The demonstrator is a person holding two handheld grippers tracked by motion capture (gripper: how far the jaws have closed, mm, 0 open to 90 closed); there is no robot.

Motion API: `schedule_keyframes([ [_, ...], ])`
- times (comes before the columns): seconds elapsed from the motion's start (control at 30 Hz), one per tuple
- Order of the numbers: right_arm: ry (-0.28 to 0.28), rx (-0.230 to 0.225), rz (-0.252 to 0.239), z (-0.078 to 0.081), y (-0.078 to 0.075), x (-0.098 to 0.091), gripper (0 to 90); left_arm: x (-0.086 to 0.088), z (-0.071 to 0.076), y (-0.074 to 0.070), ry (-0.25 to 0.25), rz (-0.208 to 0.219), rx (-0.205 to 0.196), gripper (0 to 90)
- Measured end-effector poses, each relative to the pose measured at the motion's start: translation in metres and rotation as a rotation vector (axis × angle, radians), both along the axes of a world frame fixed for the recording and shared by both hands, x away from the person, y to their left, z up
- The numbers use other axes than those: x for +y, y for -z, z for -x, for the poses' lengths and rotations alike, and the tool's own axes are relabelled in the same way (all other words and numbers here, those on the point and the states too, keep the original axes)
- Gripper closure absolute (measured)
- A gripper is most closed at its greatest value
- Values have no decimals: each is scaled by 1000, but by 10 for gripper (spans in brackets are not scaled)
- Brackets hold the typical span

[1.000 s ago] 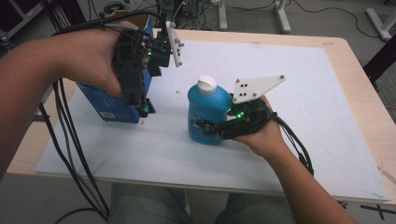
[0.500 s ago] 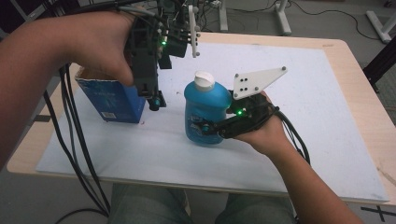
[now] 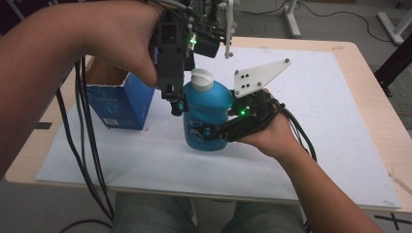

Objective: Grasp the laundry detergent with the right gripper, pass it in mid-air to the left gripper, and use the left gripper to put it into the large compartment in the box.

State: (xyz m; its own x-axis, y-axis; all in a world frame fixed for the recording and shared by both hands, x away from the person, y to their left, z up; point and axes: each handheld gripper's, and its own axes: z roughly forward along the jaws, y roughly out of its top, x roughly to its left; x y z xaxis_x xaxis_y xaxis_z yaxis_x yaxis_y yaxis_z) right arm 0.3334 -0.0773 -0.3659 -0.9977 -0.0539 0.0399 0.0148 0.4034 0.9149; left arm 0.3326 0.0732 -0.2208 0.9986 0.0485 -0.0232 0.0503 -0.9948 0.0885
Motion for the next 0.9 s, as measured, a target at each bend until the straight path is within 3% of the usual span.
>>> schedule_keyframes([
  [0.27,-24,7,12,-1,-8,9,462,-10,2,4,9,-18,-2,18],
  [0.43,-30,7,14,0,-7,11,462,-13,4,4,21,-2,5,18],
  [0.63,-30,10,5,-1,-7,11,463,-19,6,10,26,-48,-3,22],
  [0.9,-26,7,1,-2,-7,11,463,-23,5,11,16,-56,-19,112],
])
